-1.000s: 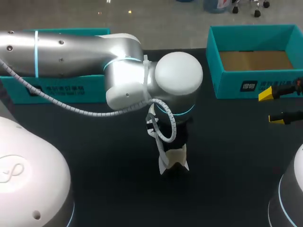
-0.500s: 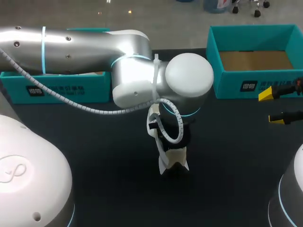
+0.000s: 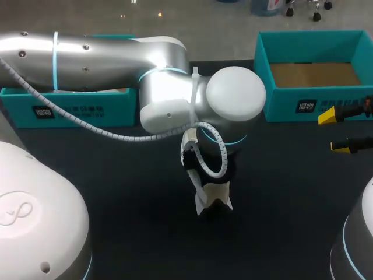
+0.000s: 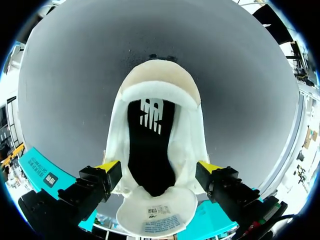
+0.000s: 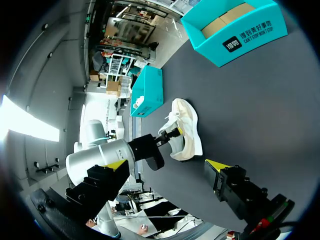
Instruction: Take the shoe out of the shoebox, open the shoe tongue, remove and reinsert the insole, then place the shoe into the shoebox
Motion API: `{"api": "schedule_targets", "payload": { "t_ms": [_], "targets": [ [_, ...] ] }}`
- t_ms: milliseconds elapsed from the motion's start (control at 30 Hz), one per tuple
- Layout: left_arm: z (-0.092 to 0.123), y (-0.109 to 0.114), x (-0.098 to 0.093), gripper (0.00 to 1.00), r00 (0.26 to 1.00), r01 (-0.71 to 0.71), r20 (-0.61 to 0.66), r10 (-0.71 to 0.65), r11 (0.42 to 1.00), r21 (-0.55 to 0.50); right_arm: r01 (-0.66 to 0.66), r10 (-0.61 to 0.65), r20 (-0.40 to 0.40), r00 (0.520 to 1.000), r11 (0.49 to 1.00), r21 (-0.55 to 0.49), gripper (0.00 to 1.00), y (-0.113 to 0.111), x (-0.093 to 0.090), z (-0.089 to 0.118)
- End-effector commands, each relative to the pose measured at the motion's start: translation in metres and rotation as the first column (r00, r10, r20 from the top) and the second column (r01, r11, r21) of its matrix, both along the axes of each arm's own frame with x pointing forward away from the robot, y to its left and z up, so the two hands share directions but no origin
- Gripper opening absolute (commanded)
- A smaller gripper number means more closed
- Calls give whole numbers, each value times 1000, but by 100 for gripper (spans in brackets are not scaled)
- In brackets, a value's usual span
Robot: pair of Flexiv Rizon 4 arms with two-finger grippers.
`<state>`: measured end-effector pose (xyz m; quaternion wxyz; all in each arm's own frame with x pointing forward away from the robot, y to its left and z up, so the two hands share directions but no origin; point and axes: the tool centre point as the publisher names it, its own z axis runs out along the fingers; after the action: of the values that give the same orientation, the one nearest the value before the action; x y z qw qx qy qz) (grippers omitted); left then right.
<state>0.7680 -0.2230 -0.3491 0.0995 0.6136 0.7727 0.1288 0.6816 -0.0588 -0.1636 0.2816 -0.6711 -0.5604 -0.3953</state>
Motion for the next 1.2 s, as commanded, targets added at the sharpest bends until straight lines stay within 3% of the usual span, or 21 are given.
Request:
{"api": "schedule_targets", "payload": {
  "t_ms": [33,1200],
  "targets": [
    [4,4,1,100,1000,-4,7,4,1000,-4,1,-1,-2,1000,1000,-2,100,1,0,0],
    [30,5,16,100,999,-29,25,30,999,-37,1,-1,-2,1000,1000,-2,100,1,0,0]
  ]
}}
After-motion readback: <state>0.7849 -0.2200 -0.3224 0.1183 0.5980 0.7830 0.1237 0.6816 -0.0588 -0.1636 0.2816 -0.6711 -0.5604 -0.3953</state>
